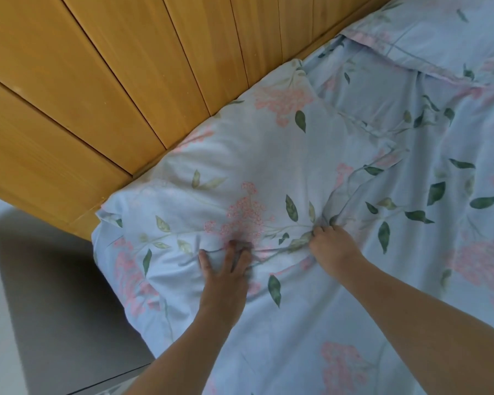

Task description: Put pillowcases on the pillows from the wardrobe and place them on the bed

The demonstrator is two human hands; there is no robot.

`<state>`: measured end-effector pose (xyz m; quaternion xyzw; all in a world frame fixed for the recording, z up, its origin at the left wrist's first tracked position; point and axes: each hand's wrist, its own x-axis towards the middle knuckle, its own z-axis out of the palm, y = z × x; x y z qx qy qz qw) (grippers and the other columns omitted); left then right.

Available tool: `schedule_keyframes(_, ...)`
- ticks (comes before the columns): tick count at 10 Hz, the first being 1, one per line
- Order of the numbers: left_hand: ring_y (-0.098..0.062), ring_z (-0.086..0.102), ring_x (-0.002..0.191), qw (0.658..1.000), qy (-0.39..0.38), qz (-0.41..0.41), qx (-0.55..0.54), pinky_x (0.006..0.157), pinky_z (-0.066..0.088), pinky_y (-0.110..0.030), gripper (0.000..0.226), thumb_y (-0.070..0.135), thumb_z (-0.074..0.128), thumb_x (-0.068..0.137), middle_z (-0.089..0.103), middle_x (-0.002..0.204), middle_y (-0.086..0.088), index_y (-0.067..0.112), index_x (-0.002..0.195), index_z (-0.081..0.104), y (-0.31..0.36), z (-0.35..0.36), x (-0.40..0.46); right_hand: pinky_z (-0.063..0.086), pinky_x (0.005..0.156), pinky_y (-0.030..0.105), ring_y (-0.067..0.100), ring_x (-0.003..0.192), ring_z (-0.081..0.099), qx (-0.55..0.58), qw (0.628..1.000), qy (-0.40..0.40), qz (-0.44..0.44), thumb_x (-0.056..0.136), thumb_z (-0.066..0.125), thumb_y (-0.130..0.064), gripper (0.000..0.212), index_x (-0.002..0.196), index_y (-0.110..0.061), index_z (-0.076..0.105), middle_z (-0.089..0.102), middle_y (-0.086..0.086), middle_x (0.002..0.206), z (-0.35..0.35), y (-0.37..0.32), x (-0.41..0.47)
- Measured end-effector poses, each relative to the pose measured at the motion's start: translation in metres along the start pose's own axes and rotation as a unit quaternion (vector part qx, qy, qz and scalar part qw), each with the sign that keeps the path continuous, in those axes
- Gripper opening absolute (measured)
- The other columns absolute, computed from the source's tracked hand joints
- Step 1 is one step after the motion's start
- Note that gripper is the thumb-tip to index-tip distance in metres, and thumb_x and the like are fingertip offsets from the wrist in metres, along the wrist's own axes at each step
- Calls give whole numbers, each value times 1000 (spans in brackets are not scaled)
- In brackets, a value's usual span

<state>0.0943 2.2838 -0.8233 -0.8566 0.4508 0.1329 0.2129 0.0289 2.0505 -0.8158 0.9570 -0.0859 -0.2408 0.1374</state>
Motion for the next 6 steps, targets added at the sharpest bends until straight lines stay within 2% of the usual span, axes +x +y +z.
schedule_keyframes(1, -29, -23, 145, 990, -104, 48, -80, 85, -29, -77, 68, 22, 48, 86, -6, 159, 2, 24, 150, 25, 17, 5, -17, 43, 93, 37, 29, 108, 56, 19, 1000, -2, -1, 91, 50, -8, 28, 117, -3, 58, 58, 13, 117, -3, 3, -7)
schedule_keyframes(2, -21, -8, 148, 978, -159, 77, -115, 97, -17, -79, 68, 15, 48, 88, 6, 159, 3, 24, 150, 25, 14, -16, -25, 44, 94, 34, 25, 107, 56, 79, 996, -22, 21, 91, 47, -7, 27, 115, -8, 58, 59, 10, 117, -8, 2, -21)
schedule_keyframes(3, -25, 24, 144, 966, -180, 49, -178, 109, 18, -70, 46, 19, 47, 95, 23, 156, -5, 22, 141, 41, 2, -70, -18, 40, 102, 33, 24, 119, 48, 189, 980, 10, 64, 91, 48, -13, 36, 127, -8, 49, 50, 9, 129, -24, 1, -41)
schedule_keyframes(4, -29, 47, 124, 973, -98, 18, -206, 104, 38, -52, 35, 30, 42, 99, 45, 138, -9, 16, 130, 48, -12, -125, -25, 33, 110, 35, 25, 133, 37, 264, 961, 45, 75, 95, 49, -23, 46, 136, -7, 39, 41, 10, 141, -58, 4, -67)
schedule_keyframes(5, -27, 50, 118, 984, 2, 14, -178, 101, 40, -48, 36, 36, 39, 100, 51, 129, -6, 14, 128, 47, -34, -172, -47, 36, 106, 34, 25, 126, 43, 354, 924, 99, 104, 95, 49, -25, 40, 129, -5, 42, 47, 9, 132, -107, 16, -98)
schedule_keyframes(6, -26, 46, 126, 981, 61, 12, -186, 105, 36, -46, 39, 37, 38, 100, 49, 135, -3, 15, 132, 45, -58, -212, -69, 36, 107, 36, 26, 125, 44, 458, 870, 101, 151, 95, 51, -22, 43, 133, -3, 40, 47, 10, 133, -164, 29, -134)
